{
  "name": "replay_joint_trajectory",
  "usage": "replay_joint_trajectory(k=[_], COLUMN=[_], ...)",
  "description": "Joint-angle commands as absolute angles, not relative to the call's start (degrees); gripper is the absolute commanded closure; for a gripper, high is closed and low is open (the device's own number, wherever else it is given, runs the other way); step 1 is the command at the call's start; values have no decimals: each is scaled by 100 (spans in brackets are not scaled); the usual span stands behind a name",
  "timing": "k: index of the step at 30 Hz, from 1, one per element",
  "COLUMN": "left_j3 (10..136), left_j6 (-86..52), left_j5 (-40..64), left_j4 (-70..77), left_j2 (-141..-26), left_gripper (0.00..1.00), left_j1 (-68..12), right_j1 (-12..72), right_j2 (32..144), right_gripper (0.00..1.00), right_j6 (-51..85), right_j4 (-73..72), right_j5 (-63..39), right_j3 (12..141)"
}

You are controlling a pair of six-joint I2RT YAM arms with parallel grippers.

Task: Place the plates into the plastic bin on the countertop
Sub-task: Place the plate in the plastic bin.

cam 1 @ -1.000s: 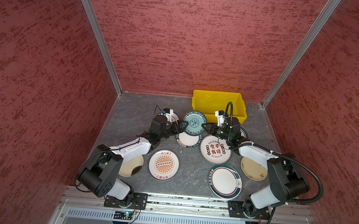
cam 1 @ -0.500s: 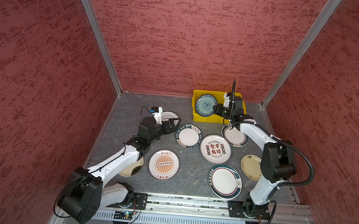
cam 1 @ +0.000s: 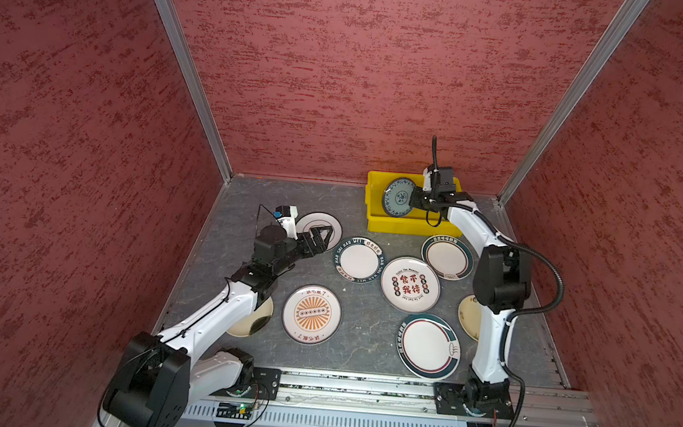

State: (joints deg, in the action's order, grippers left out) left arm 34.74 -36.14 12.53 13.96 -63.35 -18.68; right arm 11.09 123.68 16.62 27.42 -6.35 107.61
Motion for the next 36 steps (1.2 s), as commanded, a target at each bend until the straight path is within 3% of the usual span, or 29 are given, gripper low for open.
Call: replay_joint_trajectory(k=[1, 13, 29, 33, 36], left_j3=[3358, 3121, 3276, 3271, 3286], left_j6=[-3492, -3472, -3532, -3550, -3551], left_j5=[1285, 1350, 1327, 1304, 1258], left_j4=[1308, 1027, 610, 589, 526], left_j2=[-6103, -5746, -5729, -5713, -5747], left_gripper=[1, 1, 1, 1, 1], left_j1=[-1742, -1456, -1283, -1281, -1283], right_j1=[1116, 1121, 1177, 1178, 1152], right_j2=[12571, 13689, 14046, 14042, 14020], right_gripper=[100, 100, 99, 84, 77], right_j6=[1376, 1055, 1012, 993, 1009], right_j4=[3160, 4246, 4411, 4423, 4365], right_j5=[-431, -845, -1578, -1699, -2030], right_j3=[11267, 12772, 13222, 13220, 13219])
